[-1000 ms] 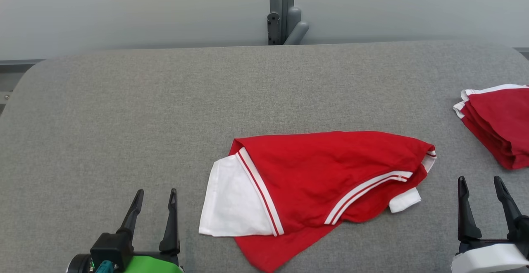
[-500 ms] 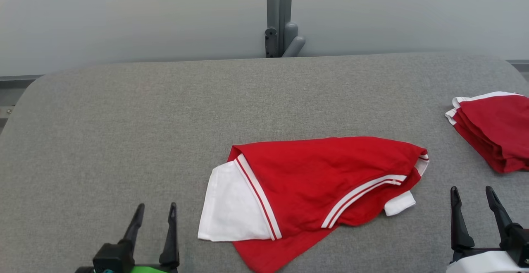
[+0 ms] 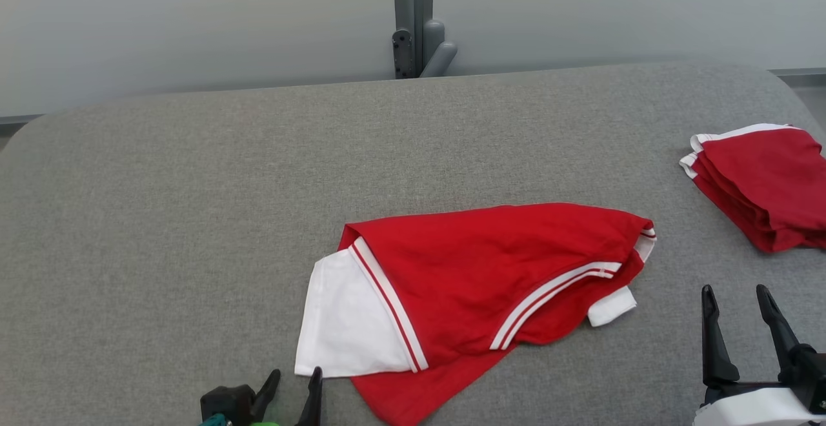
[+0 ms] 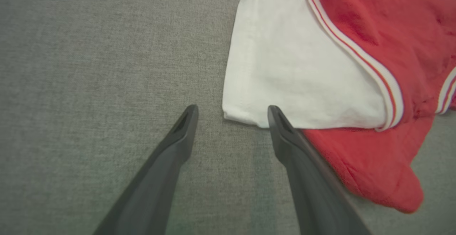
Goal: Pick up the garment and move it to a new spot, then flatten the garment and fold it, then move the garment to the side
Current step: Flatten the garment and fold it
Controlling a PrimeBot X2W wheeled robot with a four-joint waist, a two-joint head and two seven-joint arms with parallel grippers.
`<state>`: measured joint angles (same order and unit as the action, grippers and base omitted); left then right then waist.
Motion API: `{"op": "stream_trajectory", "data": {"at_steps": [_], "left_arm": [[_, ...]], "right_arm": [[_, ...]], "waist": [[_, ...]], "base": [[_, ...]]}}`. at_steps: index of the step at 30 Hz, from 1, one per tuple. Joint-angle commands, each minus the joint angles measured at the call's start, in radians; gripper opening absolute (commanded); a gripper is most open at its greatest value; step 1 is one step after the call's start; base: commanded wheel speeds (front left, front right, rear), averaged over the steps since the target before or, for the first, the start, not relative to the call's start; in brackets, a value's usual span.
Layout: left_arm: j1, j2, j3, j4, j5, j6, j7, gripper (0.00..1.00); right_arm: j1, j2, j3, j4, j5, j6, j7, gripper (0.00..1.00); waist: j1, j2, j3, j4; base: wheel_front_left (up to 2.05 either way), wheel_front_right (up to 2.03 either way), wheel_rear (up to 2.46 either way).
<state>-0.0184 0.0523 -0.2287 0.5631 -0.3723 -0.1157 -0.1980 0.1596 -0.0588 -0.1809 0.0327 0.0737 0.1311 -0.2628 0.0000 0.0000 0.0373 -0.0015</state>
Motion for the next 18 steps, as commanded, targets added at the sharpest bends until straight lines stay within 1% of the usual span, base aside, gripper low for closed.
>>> {"op": "stream_trajectory", "data": {"at_steps": [1,4,5,6,7,8,11,14,16,18], "left_arm": [[-0.028,0.003,-0.006,0.021,-0.013,-0.003,0.007,1.0],[-0.039,0.002,-0.015,0.044,-0.022,-0.004,0.019,1.0],[-0.045,0.002,-0.019,0.05,-0.023,-0.004,0.019,0.94],[-0.05,0.003,-0.026,0.057,-0.015,-0.005,0.018,0.62],[-0.053,0.007,-0.037,0.066,-0.008,-0.007,0.024,0.27],[-0.053,0.008,-0.044,0.073,-0.01,-0.007,0.027,0.0],[-0.062,0.014,-0.052,0.072,-0.019,-0.008,0.014,0.0],[-0.073,0.014,-0.058,0.051,-0.036,-0.011,0.025,0.0],[-0.088,0.011,-0.067,-0.003,-0.06,-0.013,0.042,0.0],[-0.101,0.007,-0.089,-0.094,-0.099,-0.015,0.08,0.0]], "right_arm": [[-0.006,-0.001,-0.003,-0.001,0.007,-0.001,-0.003,1.0],[-0.01,-0.001,-0.004,0.003,0.009,-0.001,-0.003,1.0],[-0.012,-0.001,-0.004,0.003,0.009,-0.001,-0.003,1.0],[-0.013,-0.001,-0.004,0.004,0.01,-0.001,-0.003,1.0],[-0.014,-0.001,-0.004,0.004,0.01,-0.001,-0.003,1.0],[-0.014,0.0,-0.005,0.004,0.01,-0.001,-0.003,1.0],[-0.015,0.001,-0.01,0.003,0.011,-0.001,-0.003,1.0],[-0.017,0.001,-0.012,0.002,0.012,-0.001,-0.003,1.0],[-0.019,0.001,-0.017,-0.001,0.014,-0.001,-0.003,1.0],[-0.025,0.002,-0.018,-0.005,0.014,-0.001,-0.003,1.0]], "waist": [[0.0,0.0,0.006,-0.007],[0.0,0.0,0.009,-0.011],[0.0,0.0,0.01,-0.013],[0.0,0.0,0.012,-0.015],[0.0,0.0,0.013,-0.017],[0.0,0.0,0.014,-0.018],[0.0,0.0,0.019,-0.02],[0.0,0.0,0.026,-0.023],[0.0,0.0,0.034,-0.023],[0.0,0.0,0.046,-0.025]], "base": [[0.0,0.0,0.0],[0.0,0.0,0.0],[0.0,0.0,0.0],[0.0,0.0,0.0],[0.0,0.0,0.0],[0.0,0.0,0.0],[0.0,0.0,0.0],[0.0,0.0,0.0],[0.0,0.0,0.0],[0.0,0.0,0.0]]}}
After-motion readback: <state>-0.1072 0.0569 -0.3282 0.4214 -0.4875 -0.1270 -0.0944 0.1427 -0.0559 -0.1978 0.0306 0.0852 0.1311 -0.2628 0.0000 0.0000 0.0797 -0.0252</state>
